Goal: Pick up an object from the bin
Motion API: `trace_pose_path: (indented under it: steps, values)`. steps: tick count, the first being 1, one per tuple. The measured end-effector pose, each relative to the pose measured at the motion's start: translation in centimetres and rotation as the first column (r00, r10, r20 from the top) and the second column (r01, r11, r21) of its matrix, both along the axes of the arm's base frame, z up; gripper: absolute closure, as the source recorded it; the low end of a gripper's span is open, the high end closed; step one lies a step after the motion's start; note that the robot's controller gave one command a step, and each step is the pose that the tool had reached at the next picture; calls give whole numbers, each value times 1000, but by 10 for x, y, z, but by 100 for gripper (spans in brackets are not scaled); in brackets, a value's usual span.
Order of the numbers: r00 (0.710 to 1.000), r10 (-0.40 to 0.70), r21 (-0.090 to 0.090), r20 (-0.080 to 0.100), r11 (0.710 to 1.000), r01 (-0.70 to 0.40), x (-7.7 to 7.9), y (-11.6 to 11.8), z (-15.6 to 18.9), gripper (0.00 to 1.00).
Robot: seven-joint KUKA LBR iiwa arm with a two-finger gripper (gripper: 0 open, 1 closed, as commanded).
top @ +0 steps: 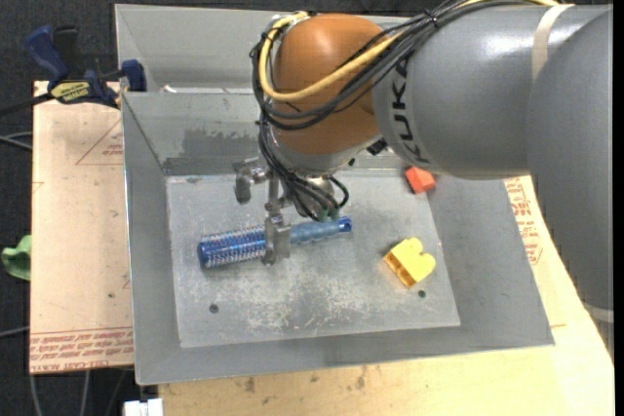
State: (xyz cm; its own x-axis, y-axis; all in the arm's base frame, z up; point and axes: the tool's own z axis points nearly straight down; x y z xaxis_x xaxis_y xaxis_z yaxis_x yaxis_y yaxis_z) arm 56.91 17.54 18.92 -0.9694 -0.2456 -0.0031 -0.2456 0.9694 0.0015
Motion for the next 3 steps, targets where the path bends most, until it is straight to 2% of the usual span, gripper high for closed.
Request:
trace_pose_path:
  steps: [1, 2, 3]
  values:
    - [999, -31, -2, -8, 1000, 31, 10, -11, -124, 0]
    - [999, -32, 0, -3, 999, 32, 12, -10, -120, 100]
    - [991, 134, -2, 6, 991, -134, -9, -70, 39, 100]
